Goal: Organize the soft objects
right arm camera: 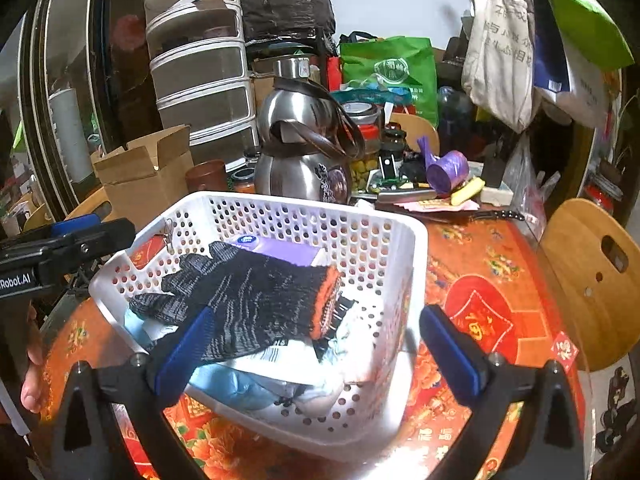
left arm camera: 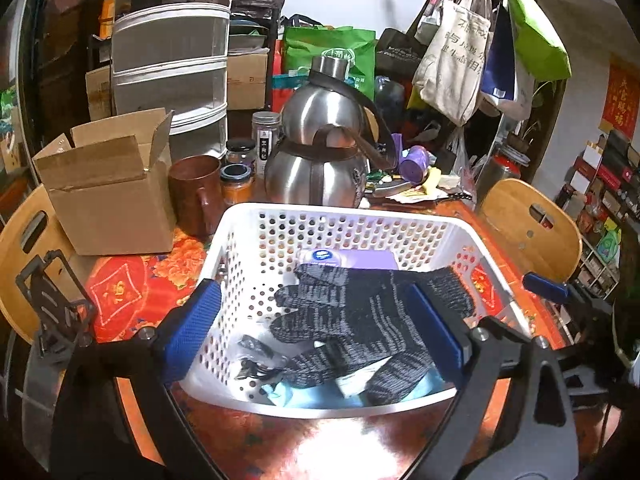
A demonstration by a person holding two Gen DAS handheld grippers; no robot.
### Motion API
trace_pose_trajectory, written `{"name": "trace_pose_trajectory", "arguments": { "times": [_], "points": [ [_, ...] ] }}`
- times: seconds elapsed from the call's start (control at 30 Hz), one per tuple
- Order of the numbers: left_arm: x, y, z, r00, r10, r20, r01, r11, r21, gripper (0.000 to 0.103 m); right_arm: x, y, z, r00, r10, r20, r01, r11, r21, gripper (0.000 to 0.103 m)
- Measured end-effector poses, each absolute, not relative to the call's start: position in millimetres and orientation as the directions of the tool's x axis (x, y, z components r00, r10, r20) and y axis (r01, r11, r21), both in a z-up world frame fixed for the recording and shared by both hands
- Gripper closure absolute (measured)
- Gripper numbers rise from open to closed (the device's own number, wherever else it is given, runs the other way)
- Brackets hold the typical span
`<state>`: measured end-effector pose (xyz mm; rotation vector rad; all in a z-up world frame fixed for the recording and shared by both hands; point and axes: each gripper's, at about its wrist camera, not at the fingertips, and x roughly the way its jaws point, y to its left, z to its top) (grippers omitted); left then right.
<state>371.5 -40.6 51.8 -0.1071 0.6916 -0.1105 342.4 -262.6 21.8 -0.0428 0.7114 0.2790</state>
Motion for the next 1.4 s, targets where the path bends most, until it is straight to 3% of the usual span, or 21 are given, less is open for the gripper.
{"name": "trace_pose_trajectory", "arguments": {
  "times": [0.4,0.47,0.5,0.67,0.8,0.9,1.1,1.4],
  "points": [
    [350,-30,37,0.743,-0.136,-0.655,0.065,0.989,-0.132,0.01,321,-266,29,0.713,0.274,-0.646,-0.275,0.956,0.102,0.0],
    [338,-30,41,0.745,-0.133,-0.654,0.068,0.99,-0.124,0.006,310,-266,31,0.705,0.275,-0.653,-0.271,0.956,0.111,0.0],
    [330,-30,44,0.747,-0.132,-0.651,0.071,0.99,-0.119,0.0,303,-266,34,0.708,0.272,-0.652,-0.269,0.957,0.107,0.0],
    [276,-27,60,0.785,-0.098,-0.611,0.064,0.995,-0.078,0.0,249,-266,51,0.751,0.216,-0.624,-0.244,0.969,0.043,0.0],
    [221,-14,67,0.779,-0.154,-0.608,0.088,0.987,-0.137,0.0,194,-269,67,0.758,0.168,-0.63,-0.203,0.979,0.016,0.0],
    [173,-11,74,0.792,-0.099,-0.602,0.052,0.994,-0.095,0.0,143,-274,80,0.819,0.138,-0.558,-0.137,0.99,0.044,0.0],
    [80,-21,75,0.798,-0.112,-0.592,0.083,0.994,-0.078,0.0,62,-266,97,0.845,0.088,-0.528,-0.089,0.996,0.024,0.0],
    [10,-33,108,0.848,-0.088,-0.523,0.059,0.996,-0.072,0.0,36,-258,96,0.811,0.103,-0.576,-0.104,0.994,0.031,0.0]
  ]
}}
